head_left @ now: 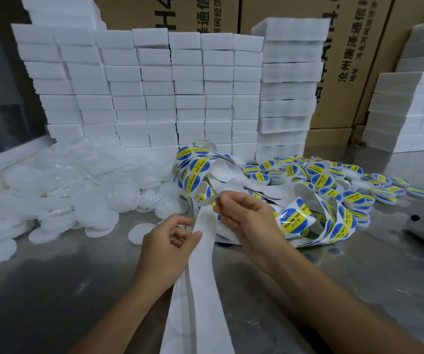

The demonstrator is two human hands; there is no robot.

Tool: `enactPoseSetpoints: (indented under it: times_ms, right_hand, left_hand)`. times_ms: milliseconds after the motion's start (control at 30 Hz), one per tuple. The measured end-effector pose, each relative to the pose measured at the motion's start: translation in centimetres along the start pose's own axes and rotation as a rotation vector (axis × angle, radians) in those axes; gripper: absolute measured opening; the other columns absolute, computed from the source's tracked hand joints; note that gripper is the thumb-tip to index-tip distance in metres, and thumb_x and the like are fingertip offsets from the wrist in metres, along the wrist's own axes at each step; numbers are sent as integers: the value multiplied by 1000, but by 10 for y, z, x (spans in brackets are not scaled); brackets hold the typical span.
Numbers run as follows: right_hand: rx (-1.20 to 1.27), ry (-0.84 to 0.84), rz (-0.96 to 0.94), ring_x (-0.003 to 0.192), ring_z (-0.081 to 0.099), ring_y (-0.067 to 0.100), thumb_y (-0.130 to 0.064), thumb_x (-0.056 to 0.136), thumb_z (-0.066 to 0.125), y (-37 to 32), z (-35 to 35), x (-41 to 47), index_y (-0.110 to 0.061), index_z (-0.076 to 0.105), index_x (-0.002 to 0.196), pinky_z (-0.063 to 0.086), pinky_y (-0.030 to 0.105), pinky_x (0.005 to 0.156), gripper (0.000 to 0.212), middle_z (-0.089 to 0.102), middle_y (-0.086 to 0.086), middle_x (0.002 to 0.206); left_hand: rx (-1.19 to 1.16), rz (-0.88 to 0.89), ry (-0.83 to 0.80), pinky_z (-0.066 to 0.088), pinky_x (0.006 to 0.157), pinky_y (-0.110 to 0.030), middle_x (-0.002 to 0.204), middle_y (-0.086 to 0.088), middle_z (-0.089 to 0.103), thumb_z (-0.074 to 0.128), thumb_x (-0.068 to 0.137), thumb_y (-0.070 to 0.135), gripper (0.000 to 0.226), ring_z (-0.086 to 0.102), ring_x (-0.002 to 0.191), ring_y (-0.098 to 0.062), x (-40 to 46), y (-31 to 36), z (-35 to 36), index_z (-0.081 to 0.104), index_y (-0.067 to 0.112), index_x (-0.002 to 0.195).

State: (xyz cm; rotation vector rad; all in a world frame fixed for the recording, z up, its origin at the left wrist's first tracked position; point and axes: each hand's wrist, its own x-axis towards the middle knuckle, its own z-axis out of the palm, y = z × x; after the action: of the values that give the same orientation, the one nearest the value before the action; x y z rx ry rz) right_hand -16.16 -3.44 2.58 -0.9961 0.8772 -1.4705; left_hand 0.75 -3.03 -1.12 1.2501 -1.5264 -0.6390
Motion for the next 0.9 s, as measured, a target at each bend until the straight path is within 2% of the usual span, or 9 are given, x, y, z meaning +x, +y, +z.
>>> enactPoseSetpoints:
  times_ms: [100, 200, 300, 367, 433, 533, 633, 767, 900]
  right_hand:
    - [66, -61, 37, 87, 73, 17, 0, 85, 70, 5, 5, -2, -8, 76, 93, 59, 28, 77, 13, 76, 12, 91]
    - [46, -127, 102, 97, 73, 21, 3, 83, 71, 7, 6, -4, -8, 78, 93, 59, 44, 85, 17, 75, 15, 104]
    - [-6, -170, 135, 99, 71, 19, -2, 83, 72, 10, 6, -4, -13, 80, 89, 56, 54, 89, 15, 75, 13, 104]
    - [-11, -180, 144, 99, 71, 18, -5, 83, 73, 11, 5, -3, -14, 80, 89, 54, 57, 91, 13, 75, 11, 103]
    - [-19, -178, 148, 99, 72, 18, -8, 84, 73, 13, 4, -3, -14, 79, 92, 52, 61, 93, 12, 75, 10, 102]
    - [-45, -139, 170, 94, 72, 18, -10, 87, 72, 15, 4, -1, -15, 75, 100, 50, 64, 92, 14, 76, 8, 101]
    - [-50, -120, 189, 96, 70, 19, -10, 89, 70, 16, 3, 1, -18, 75, 101, 50, 63, 91, 16, 74, 11, 106]
    - [-28, -106, 195, 98, 68, 19, -8, 88, 70, 15, 3, 2, -20, 74, 108, 51, 63, 91, 23, 70, 15, 116]
    - [58, -118, 146, 101, 72, 18, -12, 88, 71, 12, 1, 2, -33, 70, 115, 53, 61, 82, 34, 69, 3, 118]
  left_hand:
    - [110, 86, 68, 42, 60, -6, 67, 13, 67, 75, 80, 34, 12, 62, 67, -4, 1, -3, -2, 66, 32, 72]
    - [264, 75, 172, 40, 57, -12, 64, 8, 65, 69, 86, 32, 22, 61, 66, -7, 5, -6, -9, 63, 28, 66]
    - [629, 16, 233, 47, 78, -37, 95, -2, 68, 64, 87, 28, 8, 60, 94, -26, 10, -10, -21, 70, 23, 90]
    - [848, -132, 133, 43, 93, -42, 118, -7, 59, 59, 88, 38, 30, 51, 113, -31, 10, -13, -27, 65, 24, 115]
    - [923, -224, 84, 39, 97, -41, 123, -6, 56, 53, 90, 45, 35, 49, 118, -30, 10, -13, -31, 62, 27, 119]
    - [884, -202, 113, 45, 92, -41, 108, -6, 61, 59, 89, 41, 18, 55, 107, -30, 11, -9, -34, 63, 24, 93]
    - [812, -216, 113, 47, 87, -43, 95, -6, 60, 68, 84, 36, 24, 54, 100, -33, 14, -10, -36, 53, 25, 70]
    - [537, -120, 209, 40, 75, -32, 98, -1, 43, 80, 75, 23, 25, 53, 87, -27, 16, -17, -35, 56, 24, 78]
    - [373, 159, 327, 31, 70, -22, 98, 0, 51, 81, 75, 13, 29, 44, 81, -9, 18, -13, -28, 54, 24, 81]
